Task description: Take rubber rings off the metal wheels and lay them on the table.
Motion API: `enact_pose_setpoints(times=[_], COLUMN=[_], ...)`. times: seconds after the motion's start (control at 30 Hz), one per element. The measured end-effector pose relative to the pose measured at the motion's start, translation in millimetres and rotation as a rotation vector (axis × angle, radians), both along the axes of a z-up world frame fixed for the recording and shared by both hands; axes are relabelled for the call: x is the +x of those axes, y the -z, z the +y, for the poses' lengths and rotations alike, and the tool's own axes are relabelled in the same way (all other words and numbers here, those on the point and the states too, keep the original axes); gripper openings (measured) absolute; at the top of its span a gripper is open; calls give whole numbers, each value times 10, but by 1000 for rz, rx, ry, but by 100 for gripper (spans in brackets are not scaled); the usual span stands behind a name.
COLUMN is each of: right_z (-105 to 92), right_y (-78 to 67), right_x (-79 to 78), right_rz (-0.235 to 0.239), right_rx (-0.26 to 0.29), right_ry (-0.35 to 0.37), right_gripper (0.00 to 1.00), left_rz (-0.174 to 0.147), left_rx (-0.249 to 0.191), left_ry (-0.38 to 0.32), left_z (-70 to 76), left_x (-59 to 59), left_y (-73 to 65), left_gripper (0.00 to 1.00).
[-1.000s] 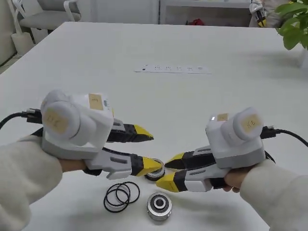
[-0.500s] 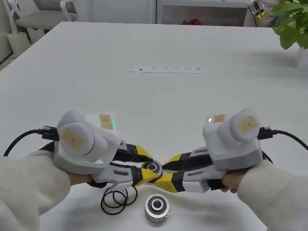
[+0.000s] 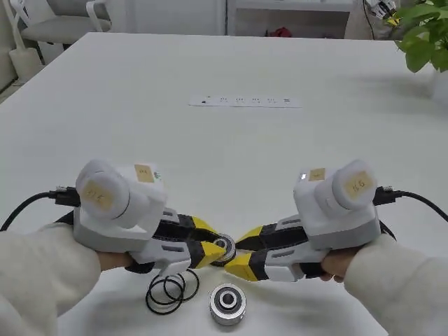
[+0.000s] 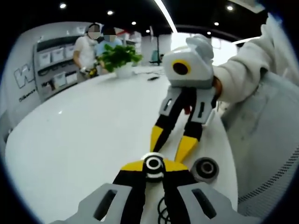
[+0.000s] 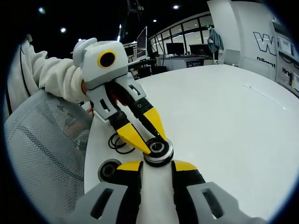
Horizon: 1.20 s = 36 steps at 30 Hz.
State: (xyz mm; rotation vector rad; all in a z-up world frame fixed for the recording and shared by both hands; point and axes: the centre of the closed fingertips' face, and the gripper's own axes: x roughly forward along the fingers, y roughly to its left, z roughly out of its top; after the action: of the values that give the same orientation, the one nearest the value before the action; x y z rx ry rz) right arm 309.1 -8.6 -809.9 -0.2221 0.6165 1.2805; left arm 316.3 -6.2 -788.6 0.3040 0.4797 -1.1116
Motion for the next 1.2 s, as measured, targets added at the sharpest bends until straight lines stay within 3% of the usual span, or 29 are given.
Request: enact_pose_setpoints(times=[0.23,0.53,0.6,0.7,0.9,1.1,1.2], right_z=[0,-48,-55,-58,-98,-121,-114], right_y=[-5,16,5,12,7,-62,-99], right_x=[23,38,60,69,110,146,173], right_rz=[-13,-33,-54,-42,94,239,263], right_rx=[3,-19,-21,-22,30,120,156], right_ry=[2,-13,-12,-3,103,205,230], right_gripper=[18,7,1,0,0,0,0], left_rz=[3,2,2,1,-6,-10,-11], left_rx=[-8,-20,-19,-19,-13,-8,-8], left_ry=[-4,-8,-8,-8,-2,1,1], left_z=[-6,-9,-12,-18,-24,-21,-23], left_x=[6,10,13,14,11,14,14], left_y=[5,27,33,41,55,58,60], left_gripper=[14,14,14,14,14,13,13])
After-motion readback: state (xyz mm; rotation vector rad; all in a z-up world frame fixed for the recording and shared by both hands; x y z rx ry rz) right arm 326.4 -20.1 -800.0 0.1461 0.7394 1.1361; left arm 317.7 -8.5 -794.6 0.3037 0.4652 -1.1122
